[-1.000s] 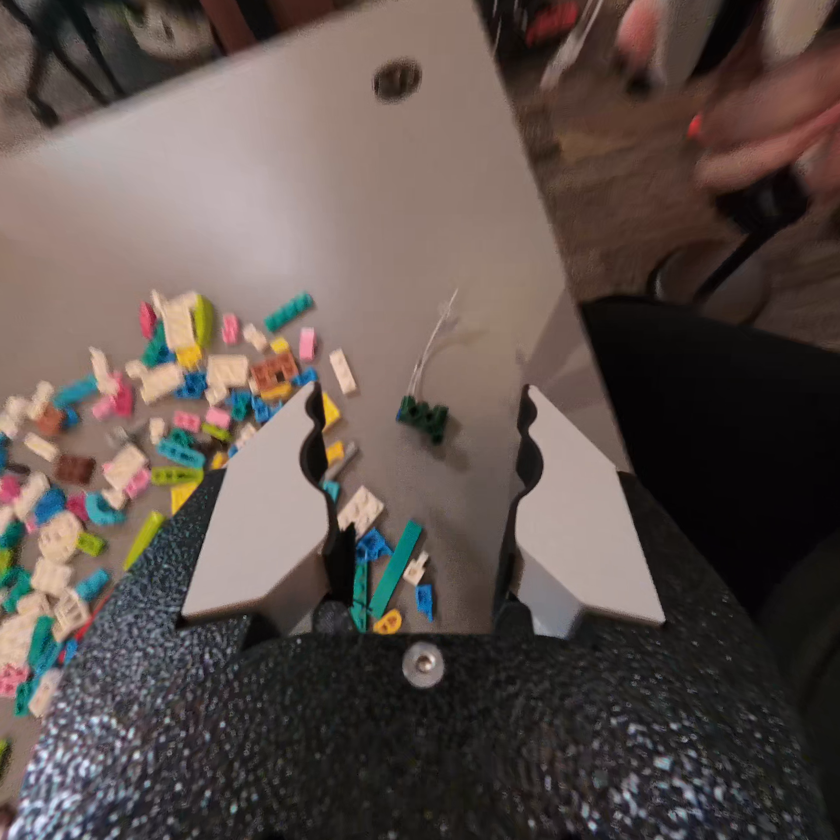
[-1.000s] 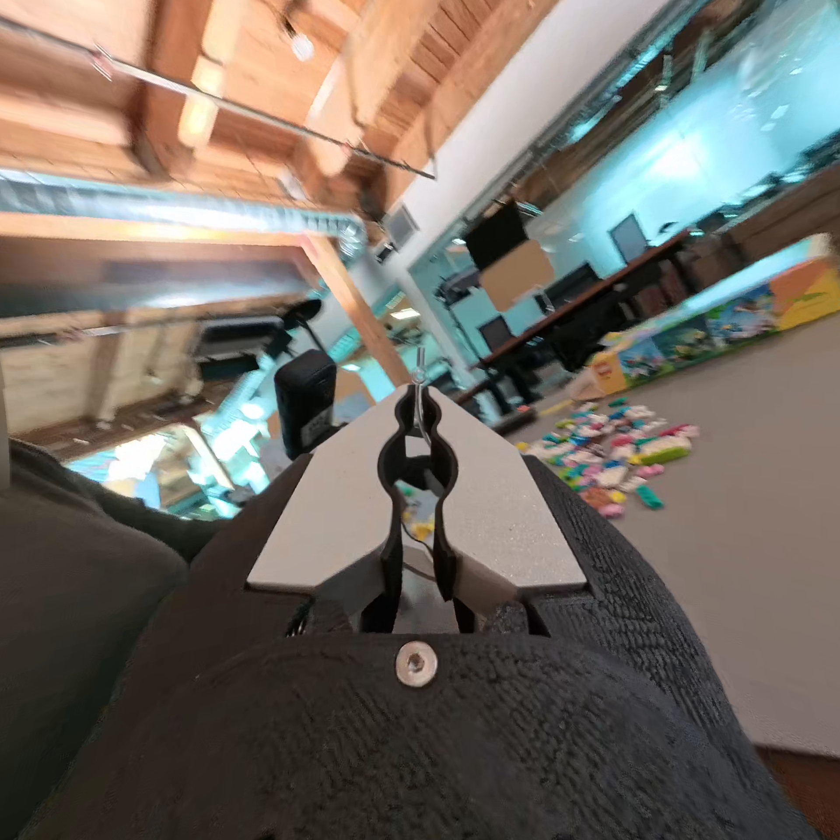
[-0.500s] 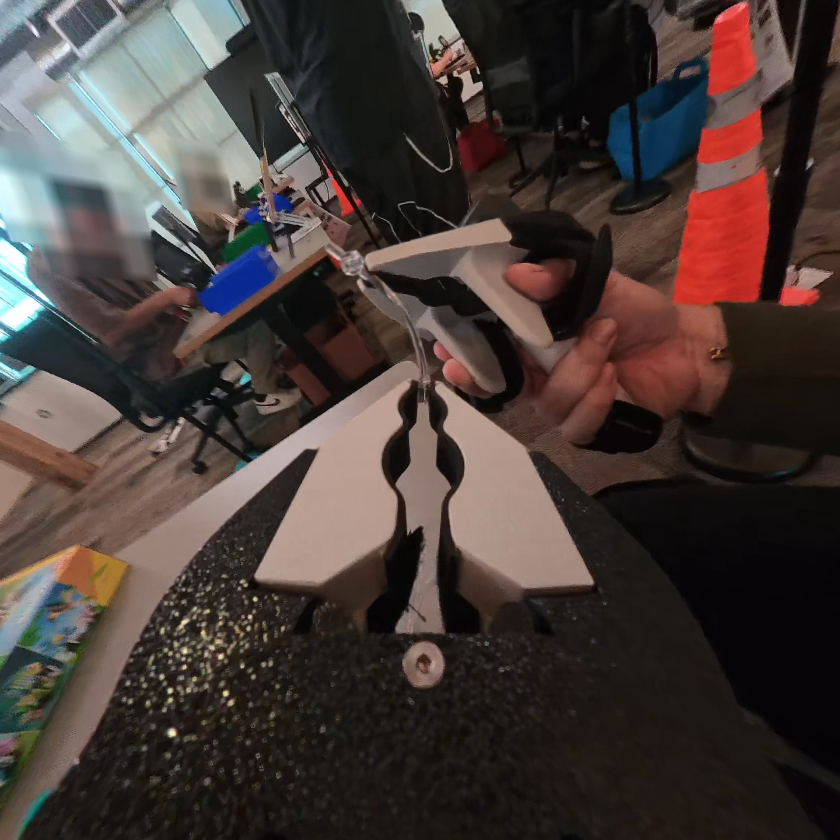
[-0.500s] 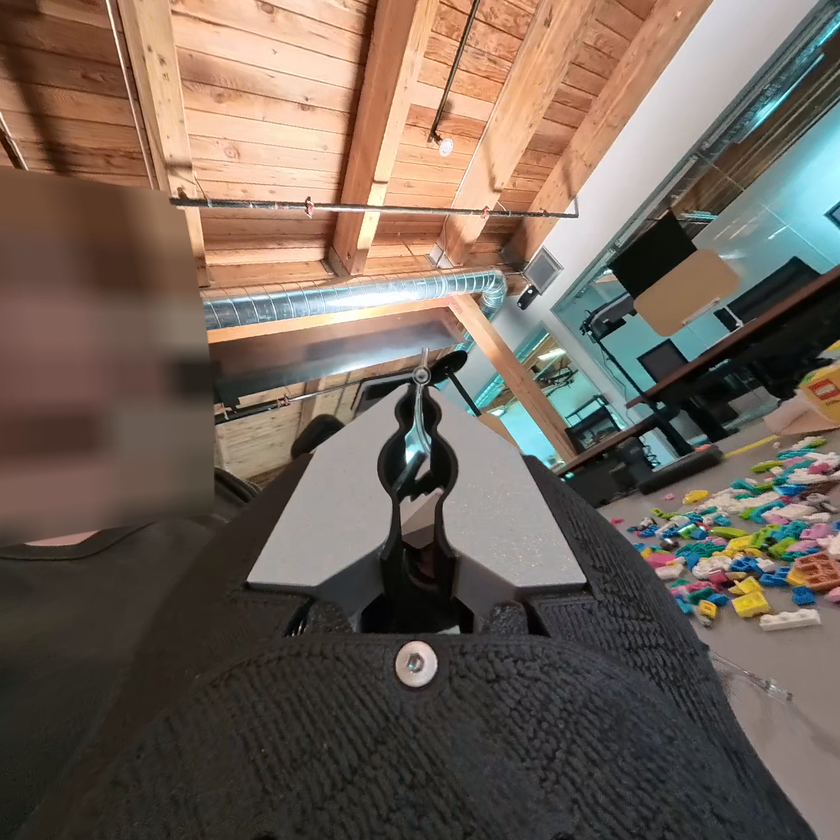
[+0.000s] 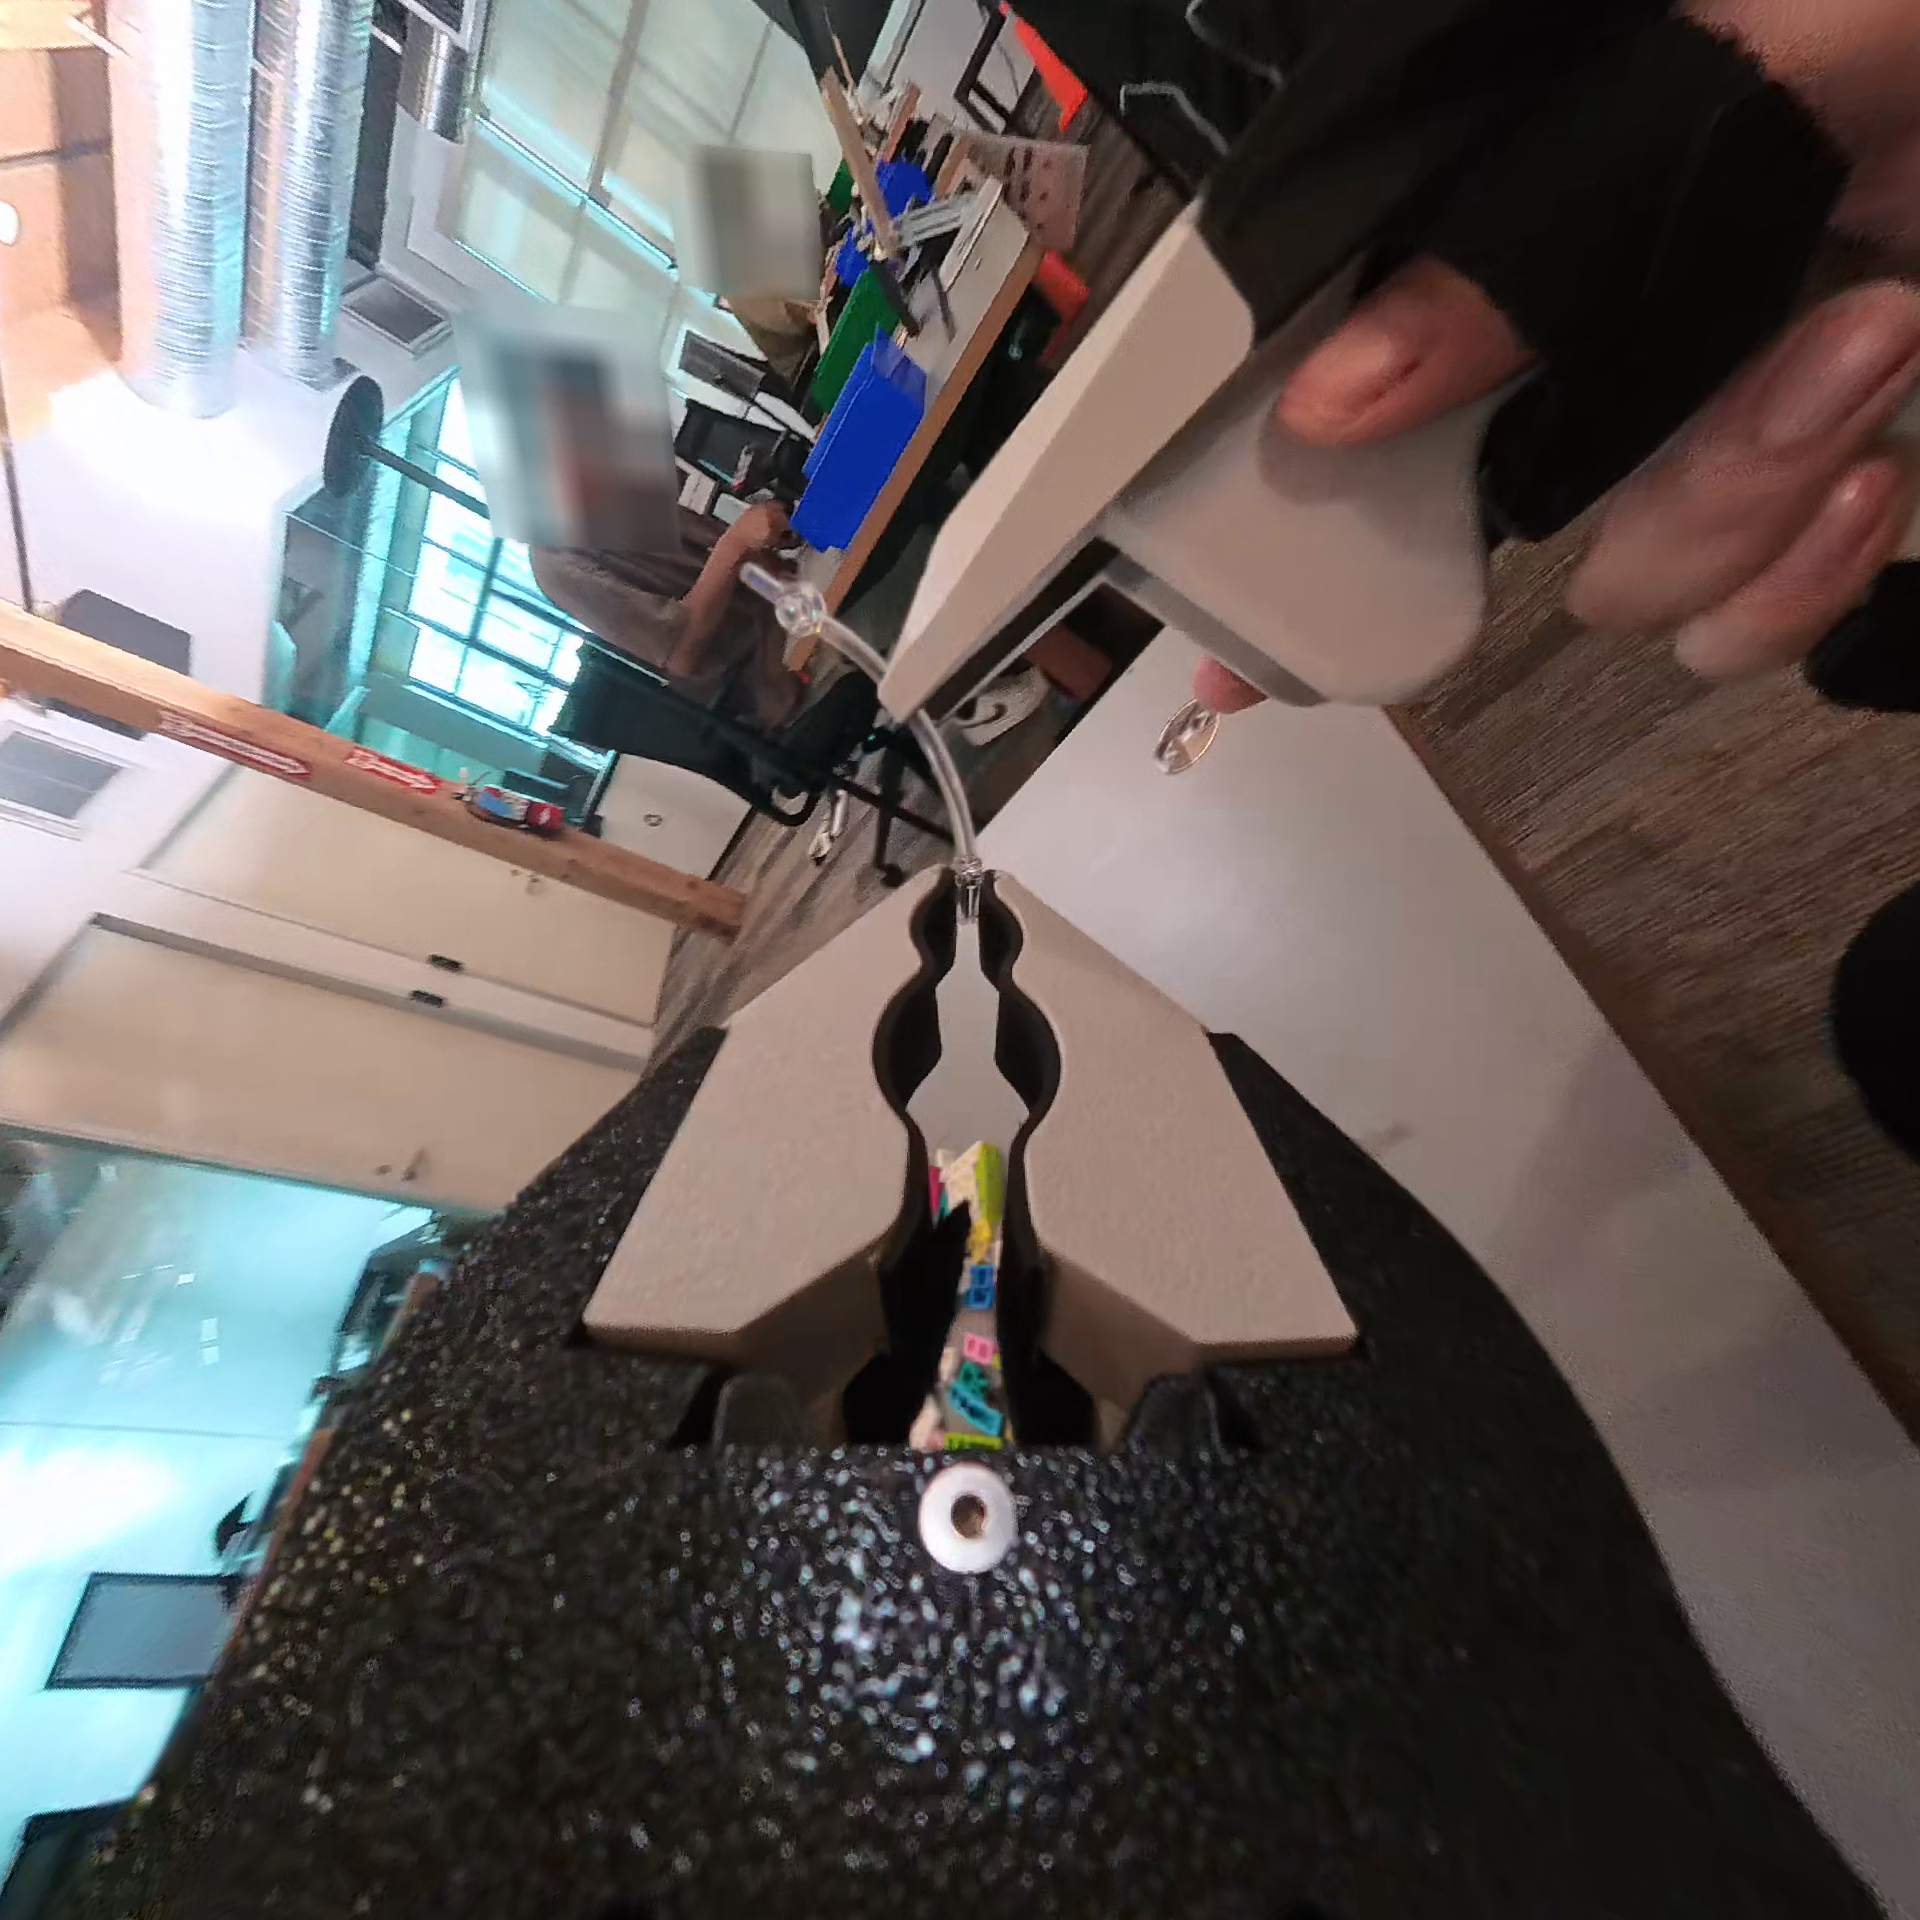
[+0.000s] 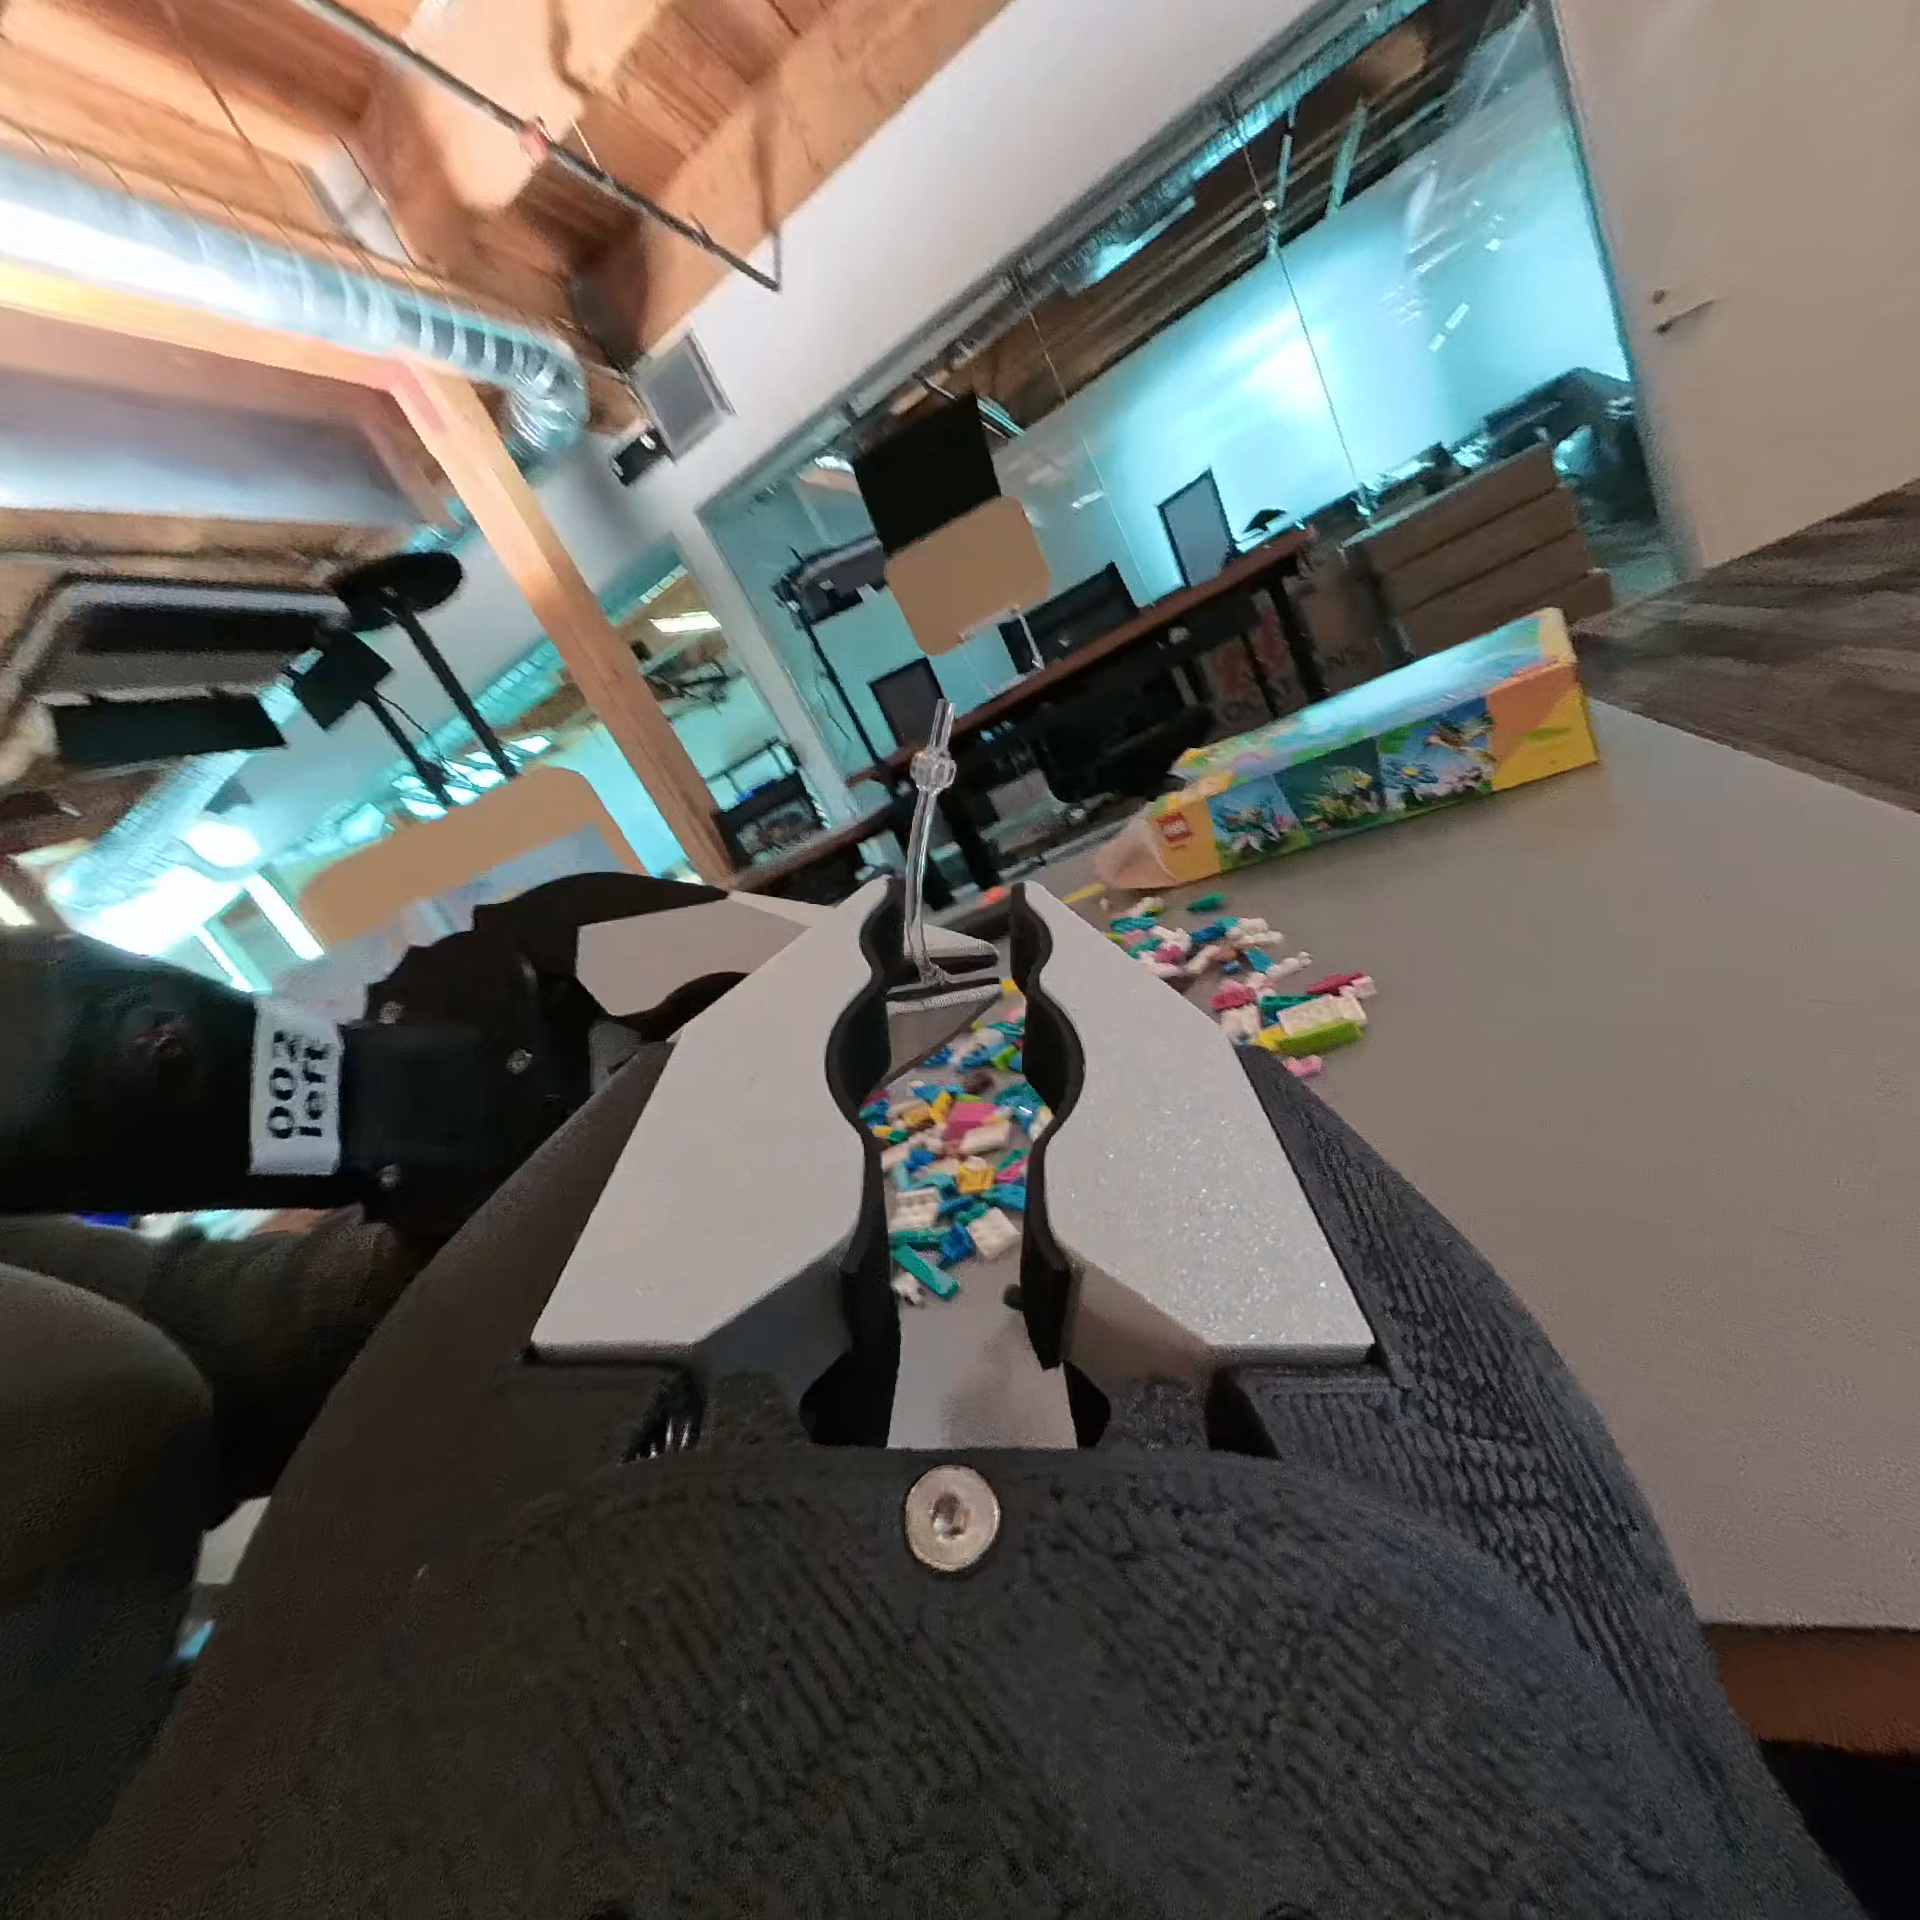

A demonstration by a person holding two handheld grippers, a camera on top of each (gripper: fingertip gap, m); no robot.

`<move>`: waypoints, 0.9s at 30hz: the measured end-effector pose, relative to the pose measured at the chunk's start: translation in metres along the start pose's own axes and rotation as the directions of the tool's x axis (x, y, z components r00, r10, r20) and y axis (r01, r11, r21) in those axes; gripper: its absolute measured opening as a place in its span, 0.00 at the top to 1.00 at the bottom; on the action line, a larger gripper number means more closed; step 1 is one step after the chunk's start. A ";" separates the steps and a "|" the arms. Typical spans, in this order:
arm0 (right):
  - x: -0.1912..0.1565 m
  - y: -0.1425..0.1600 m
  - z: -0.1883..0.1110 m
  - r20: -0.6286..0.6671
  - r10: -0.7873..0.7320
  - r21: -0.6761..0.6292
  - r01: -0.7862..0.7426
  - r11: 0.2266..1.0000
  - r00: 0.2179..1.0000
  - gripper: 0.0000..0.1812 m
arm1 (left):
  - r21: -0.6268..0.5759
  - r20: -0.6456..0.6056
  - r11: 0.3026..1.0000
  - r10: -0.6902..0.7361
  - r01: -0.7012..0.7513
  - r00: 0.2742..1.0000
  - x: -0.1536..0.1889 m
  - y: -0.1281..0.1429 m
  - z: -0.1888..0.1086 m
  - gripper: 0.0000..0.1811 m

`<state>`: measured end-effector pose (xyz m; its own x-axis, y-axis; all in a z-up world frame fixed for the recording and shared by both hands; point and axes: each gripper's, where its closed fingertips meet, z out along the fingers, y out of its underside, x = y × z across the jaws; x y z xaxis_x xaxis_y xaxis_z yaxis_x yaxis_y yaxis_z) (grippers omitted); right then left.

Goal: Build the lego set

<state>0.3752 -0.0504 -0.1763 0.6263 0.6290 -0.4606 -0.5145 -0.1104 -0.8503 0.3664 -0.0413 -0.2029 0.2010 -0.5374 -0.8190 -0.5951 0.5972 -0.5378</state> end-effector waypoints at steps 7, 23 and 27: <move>-0.002 0.007 0.003 -0.008 0.001 -0.043 -0.002 0.999 1.000 0.96 | -0.056 0.065 0.989 0.143 -0.139 0.988 -0.001 0.006 0.002 1.00; 0.016 -0.001 -0.029 0.026 -0.044 -0.024 0.045 0.999 0.999 0.99 | -0.298 -0.553 0.920 -0.383 0.254 0.740 0.061 0.087 -0.034 0.64; 0.020 0.005 -0.029 0.032 -0.033 -0.023 0.034 0.999 0.999 0.99 | -0.339 -0.591 0.925 -0.349 0.169 0.727 0.075 0.100 -0.028 0.71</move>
<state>0.4028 -0.0607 -0.1971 0.6238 0.6570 -0.4234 -0.4790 -0.1067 -0.8713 0.3005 -0.0385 -0.3130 -0.1061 -0.9514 -0.2892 -0.7808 0.2598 -0.5682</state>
